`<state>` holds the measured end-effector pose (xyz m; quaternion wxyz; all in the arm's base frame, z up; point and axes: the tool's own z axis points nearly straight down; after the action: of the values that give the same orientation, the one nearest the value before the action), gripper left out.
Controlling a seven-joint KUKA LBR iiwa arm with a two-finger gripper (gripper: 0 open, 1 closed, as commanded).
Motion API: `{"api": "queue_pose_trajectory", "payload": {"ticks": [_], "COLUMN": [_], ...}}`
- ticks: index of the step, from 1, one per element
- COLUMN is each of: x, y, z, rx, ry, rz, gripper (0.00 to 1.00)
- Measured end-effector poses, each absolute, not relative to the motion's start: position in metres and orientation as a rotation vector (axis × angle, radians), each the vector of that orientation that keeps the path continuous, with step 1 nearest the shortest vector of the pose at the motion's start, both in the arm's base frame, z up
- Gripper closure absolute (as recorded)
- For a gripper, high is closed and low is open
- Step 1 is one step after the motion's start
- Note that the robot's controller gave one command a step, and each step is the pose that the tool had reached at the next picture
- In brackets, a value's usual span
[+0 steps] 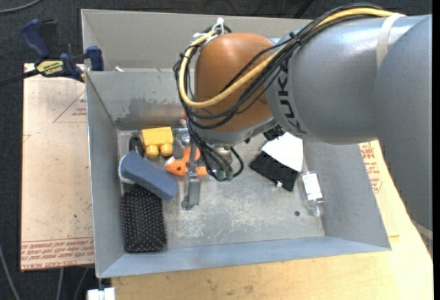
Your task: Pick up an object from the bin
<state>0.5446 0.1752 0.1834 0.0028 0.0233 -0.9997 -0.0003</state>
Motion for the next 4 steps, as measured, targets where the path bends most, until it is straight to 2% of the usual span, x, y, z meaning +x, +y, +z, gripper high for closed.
{"api": "queue_pose_trajectory", "payload": {"ticks": [1, 2, 3, 4], "x": [0.566, 0.598, 0.601, 0.599], "y": [0.185, 0.170, 0.158, 0.149], "z": [0.203, 0.194, 0.139, 0.092], "rx": [0.055, 0.323, 0.347, 0.306], "ry": [-3.137, -3.136, -3.126, -3.138], "rz": [-0.002, -0.011, -0.001, -0.014], "gripper": [0.00, 0.00, 0.00, 1.00]}}
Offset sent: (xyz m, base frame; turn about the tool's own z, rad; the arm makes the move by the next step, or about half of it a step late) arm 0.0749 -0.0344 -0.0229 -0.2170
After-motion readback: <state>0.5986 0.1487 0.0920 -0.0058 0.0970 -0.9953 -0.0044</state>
